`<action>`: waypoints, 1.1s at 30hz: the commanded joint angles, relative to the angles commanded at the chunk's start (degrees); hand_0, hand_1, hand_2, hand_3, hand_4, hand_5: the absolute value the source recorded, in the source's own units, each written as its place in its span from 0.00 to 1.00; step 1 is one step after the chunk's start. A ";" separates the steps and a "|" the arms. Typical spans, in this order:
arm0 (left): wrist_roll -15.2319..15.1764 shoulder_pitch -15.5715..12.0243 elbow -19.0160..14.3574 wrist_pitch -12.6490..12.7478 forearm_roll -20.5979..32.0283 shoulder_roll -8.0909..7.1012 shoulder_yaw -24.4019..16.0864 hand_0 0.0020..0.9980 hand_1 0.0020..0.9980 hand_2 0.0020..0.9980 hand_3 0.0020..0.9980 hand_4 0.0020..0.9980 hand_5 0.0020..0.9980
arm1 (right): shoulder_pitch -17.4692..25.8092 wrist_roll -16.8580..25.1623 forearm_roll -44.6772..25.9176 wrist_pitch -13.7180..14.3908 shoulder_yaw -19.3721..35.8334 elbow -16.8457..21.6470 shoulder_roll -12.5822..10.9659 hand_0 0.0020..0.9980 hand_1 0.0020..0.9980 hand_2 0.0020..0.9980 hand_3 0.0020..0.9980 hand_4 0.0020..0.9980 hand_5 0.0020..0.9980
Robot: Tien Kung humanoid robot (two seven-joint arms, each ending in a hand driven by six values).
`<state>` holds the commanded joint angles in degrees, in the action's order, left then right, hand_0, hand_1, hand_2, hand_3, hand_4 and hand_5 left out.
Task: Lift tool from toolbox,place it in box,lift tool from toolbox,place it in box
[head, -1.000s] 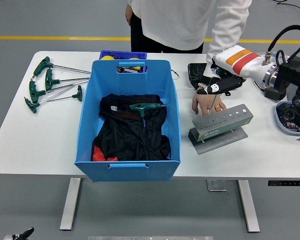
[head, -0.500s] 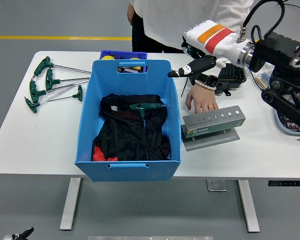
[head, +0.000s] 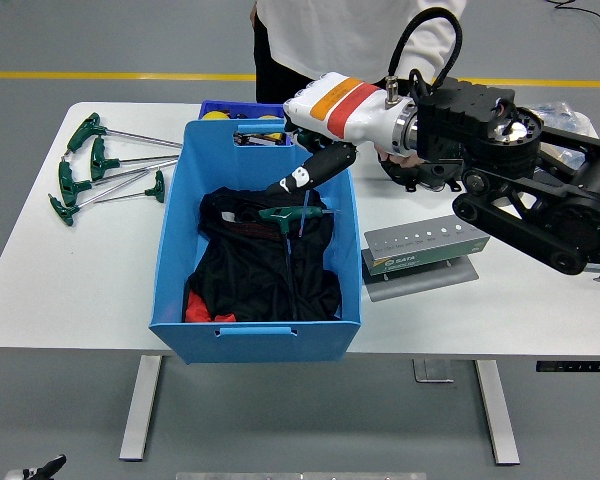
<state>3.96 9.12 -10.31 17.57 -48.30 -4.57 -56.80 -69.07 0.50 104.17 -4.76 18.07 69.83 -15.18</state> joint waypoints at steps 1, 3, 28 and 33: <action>0.07 -0.09 0.00 0.03 -0.30 0.05 -0.30 0.72 0.71 0.74 0.63 0.62 0.50 | 0.13 -0.82 0.21 -1.25 -0.43 0.35 0.16 0.38 0.38 0.47 0.46 1.00 0.86; 0.19 -0.19 0.00 0.05 -0.99 0.11 -1.00 0.72 0.71 0.74 0.63 0.62 0.50 | 0.30 -1.38 0.39 -2.45 -1.20 0.80 0.37 0.38 0.38 0.47 0.46 1.00 0.86; 0.53 -0.50 0.00 0.00 -2.49 0.35 -2.30 0.72 0.72 0.74 0.63 0.62 0.50 | 5.15 3.27 -1.26 5.52 10.24 -5.15 -2.14 1.00 0.94 0.96 0.97 1.00 0.86; 0.54 -0.52 0.00 -0.04 -2.71 0.47 -2.55 0.72 0.72 0.74 0.63 0.62 0.50 | 8.03 4.43 -8.12 5.27 15.75 -8.62 -4.41 1.00 0.93 0.95 0.95 1.00 0.85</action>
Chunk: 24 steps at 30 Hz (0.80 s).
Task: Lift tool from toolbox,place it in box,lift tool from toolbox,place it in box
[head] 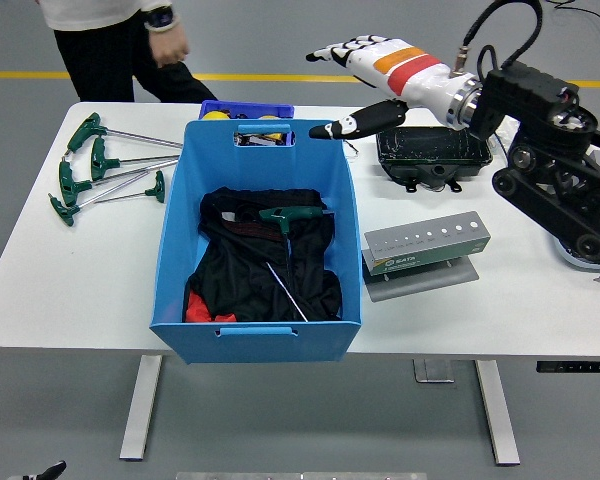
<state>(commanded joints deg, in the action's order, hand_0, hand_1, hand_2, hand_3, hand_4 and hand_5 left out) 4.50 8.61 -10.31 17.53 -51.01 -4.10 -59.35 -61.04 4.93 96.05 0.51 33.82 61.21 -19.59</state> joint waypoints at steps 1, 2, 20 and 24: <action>0.02 -0.03 0.00 0.01 -0.24 0.05 -0.24 0.72 0.72 0.74 0.63 0.62 0.50 | 0.77 0.32 -1.79 -0.08 1.29 -0.47 -0.56 1.00 0.93 0.95 0.95 1.00 0.85; 0.07 -0.12 0.00 0.03 -0.79 0.16 -0.82 0.72 0.72 0.74 0.63 0.62 0.50 | 1.99 0.80 -3.64 -0.10 3.14 -1.19 -1.55 1.00 0.93 0.94 0.95 1.00 0.86; -0.25 -0.87 0.00 0.09 -0.16 0.35 -0.34 0.72 0.72 0.74 0.63 0.62 0.50 | 24.93 2.22 -45.27 -1.40 26.00 4.79 -15.35 1.00 0.92 0.92 0.94 1.00 0.93; -0.27 -1.04 0.00 0.07 -0.21 0.37 -0.26 0.72 0.72 0.74 0.63 0.62 0.50 | 31.03 2.18 -54.11 -0.87 30.09 8.19 -15.35 1.00 0.92 0.92 0.94 1.00 0.93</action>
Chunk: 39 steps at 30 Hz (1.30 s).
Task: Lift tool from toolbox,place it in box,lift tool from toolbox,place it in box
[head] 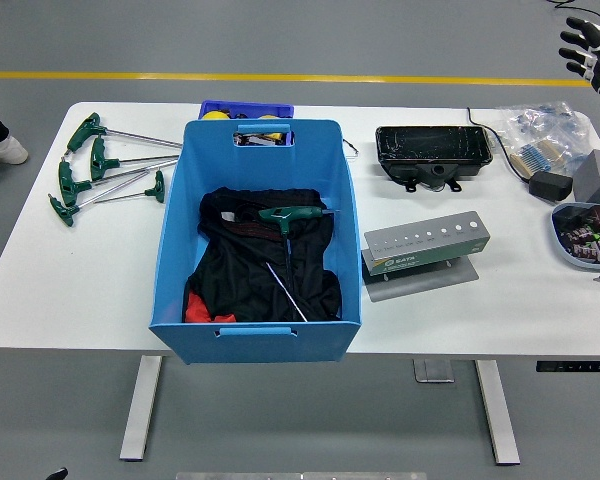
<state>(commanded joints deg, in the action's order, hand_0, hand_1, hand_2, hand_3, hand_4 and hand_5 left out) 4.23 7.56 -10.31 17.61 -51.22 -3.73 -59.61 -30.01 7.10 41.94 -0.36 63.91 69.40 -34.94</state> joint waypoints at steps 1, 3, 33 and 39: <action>-0.02 -0.03 0.00 -0.02 0.07 0.00 0.10 0.72 0.72 0.74 0.63 0.62 0.50 | 1.82 0.01 -2.61 0.10 1.11 0.88 0.16 1.00 0.92 0.92 0.94 1.00 0.93; -0.04 -0.08 0.00 -0.02 0.17 0.03 0.24 0.72 0.72 0.75 0.63 0.62 0.50 | 4.83 0.02 -7.43 0.33 2.82 2.25 0.57 1.00 0.91 0.92 0.94 1.00 0.97; -0.51 0.16 0.00 0.09 2.38 -0.16 2.42 0.71 0.72 0.74 0.63 0.62 0.50 | 25.27 -3.52 0.80 -3.01 25.60 9.96 17.88 1.00 0.90 0.91 0.93 1.00 1.00; -0.67 0.52 0.00 0.08 3.06 -0.33 2.99 0.71 0.72 0.74 0.63 0.62 0.50 | 26.69 -3.42 2.26 -2.66 27.35 10.21 19.32 1.00 0.90 0.91 0.94 1.00 1.00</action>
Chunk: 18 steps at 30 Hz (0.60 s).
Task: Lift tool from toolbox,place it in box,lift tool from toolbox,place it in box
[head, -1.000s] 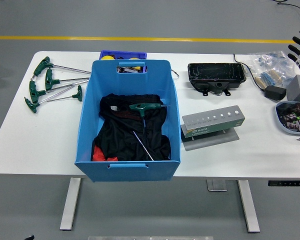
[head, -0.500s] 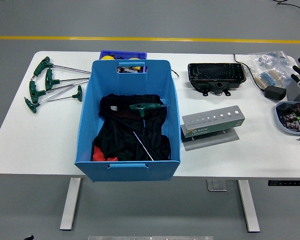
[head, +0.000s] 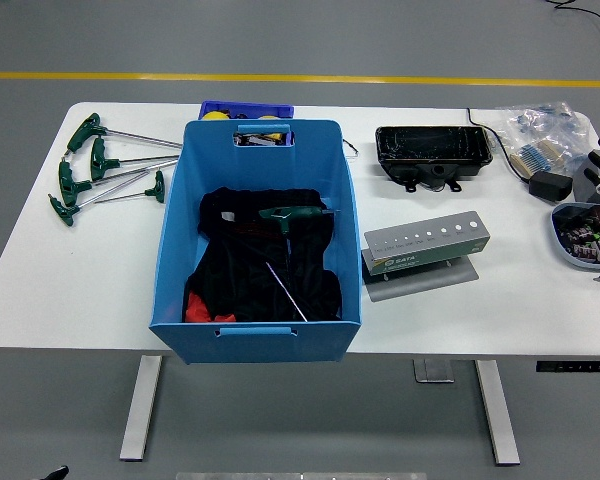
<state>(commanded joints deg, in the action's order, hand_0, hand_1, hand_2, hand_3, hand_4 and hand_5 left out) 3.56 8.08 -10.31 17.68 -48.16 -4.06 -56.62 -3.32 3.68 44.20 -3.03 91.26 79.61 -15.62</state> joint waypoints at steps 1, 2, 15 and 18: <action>-0.02 0.04 0.00 0.01 0.12 0.00 0.09 0.71 0.72 0.74 0.63 0.62 0.50 | 0.34 0.02 0.18 0.03 0.18 0.04 0.15 1.00 0.90 0.91 0.94 1.00 1.00; -0.02 0.07 0.00 0.03 0.17 0.01 0.12 0.71 0.72 0.74 0.63 0.62 0.50 | 0.48 0.02 0.21 0.07 0.26 0.05 0.21 1.00 0.90 0.91 0.94 1.00 1.00; 0.18 0.13 0.00 0.00 -0.64 0.02 -0.32 0.71 0.72 0.75 0.63 0.62 0.50 | 1.23 -0.17 1.30 0.08 1.37 -0.47 2.47 1.00 0.90 0.91 0.93 1.00 1.00; 0.23 0.05 0.00 0.00 -0.93 0.05 -0.45 0.71 0.72 0.74 0.63 0.62 0.50 | 1.41 -0.19 1.81 0.14 1.84 -0.63 2.71 1.00 0.90 0.91 0.93 1.00 1.00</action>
<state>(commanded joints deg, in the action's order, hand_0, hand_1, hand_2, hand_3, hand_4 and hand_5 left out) 3.80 8.13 -10.31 17.68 -49.09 -4.01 -57.07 -1.91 3.50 46.01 -2.88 93.10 78.98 -12.91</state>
